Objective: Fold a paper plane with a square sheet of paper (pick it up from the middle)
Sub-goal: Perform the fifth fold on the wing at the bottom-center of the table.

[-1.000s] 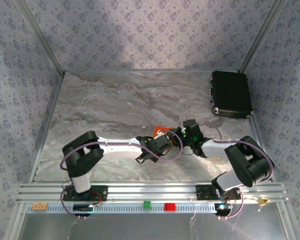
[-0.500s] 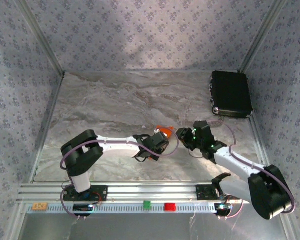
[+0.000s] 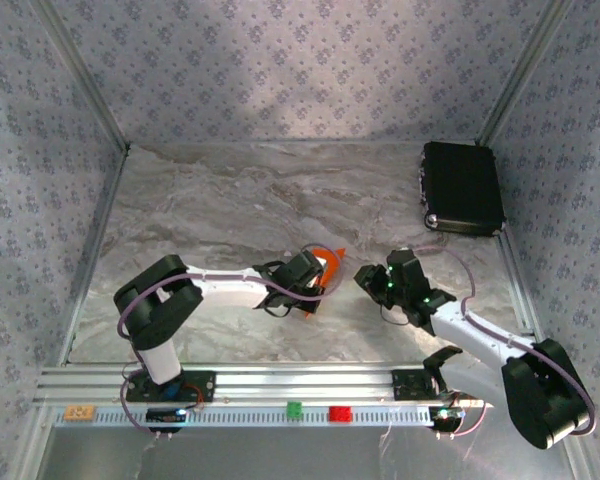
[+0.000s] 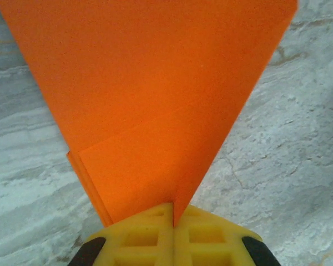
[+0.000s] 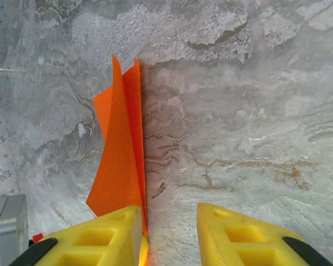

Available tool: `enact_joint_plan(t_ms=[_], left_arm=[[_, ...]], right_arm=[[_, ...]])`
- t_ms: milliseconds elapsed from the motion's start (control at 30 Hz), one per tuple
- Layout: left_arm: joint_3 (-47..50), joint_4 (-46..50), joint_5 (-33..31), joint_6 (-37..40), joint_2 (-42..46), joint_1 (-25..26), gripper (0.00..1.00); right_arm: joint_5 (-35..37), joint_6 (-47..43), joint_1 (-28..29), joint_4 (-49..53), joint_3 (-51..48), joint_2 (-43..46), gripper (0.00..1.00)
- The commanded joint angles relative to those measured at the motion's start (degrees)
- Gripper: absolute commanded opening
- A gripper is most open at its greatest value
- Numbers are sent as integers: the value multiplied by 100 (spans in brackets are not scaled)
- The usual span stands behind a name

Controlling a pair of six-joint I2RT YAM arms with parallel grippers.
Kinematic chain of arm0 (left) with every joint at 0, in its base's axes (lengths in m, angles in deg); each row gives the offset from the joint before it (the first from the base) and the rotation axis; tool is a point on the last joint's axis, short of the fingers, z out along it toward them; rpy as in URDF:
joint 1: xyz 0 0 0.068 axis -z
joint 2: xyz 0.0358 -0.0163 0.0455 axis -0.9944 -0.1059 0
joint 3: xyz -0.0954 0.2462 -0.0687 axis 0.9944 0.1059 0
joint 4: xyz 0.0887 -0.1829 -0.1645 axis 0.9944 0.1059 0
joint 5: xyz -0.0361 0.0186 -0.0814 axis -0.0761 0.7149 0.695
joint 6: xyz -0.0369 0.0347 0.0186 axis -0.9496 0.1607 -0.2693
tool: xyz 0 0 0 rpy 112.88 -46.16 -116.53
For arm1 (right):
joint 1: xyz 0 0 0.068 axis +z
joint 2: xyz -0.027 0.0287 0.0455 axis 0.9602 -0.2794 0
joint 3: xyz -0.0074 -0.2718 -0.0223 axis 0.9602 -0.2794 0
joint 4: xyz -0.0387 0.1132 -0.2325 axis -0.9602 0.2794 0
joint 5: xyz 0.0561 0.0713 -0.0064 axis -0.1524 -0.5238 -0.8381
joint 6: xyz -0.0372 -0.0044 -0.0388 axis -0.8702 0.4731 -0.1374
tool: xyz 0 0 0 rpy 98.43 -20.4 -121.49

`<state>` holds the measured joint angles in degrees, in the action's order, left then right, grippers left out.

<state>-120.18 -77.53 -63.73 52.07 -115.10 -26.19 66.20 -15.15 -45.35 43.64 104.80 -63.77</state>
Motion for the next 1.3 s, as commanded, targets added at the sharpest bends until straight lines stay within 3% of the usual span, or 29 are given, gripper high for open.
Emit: enact_joint_plan(t_ms=[0,200,300,633,833,1267], left_arm=[[313,-434,840,-159,21,-125,0],[839,-1602,1928,-524,-97,-526,0],[1079,-2055,2175,-664,-116,-674,0],[1005,-2196,3101,-739,-524,-945,0],[1231,-2980,3570,-1258,-810,-1164,0],[1262,-2818,3645,-1304,-926,-1273,0]], right_arm=[[485,-587,258,-166,-70,125,30],[225,-1020,441,-446,20,-98,23],[96,-1012,458,-611,19,-218,21],[-765,-1425,624,-1181,413,-933,20],[-1334,-1509,655,-1612,686,-1644,17],[-1861,-1404,343,-2134,995,-2713,14]])
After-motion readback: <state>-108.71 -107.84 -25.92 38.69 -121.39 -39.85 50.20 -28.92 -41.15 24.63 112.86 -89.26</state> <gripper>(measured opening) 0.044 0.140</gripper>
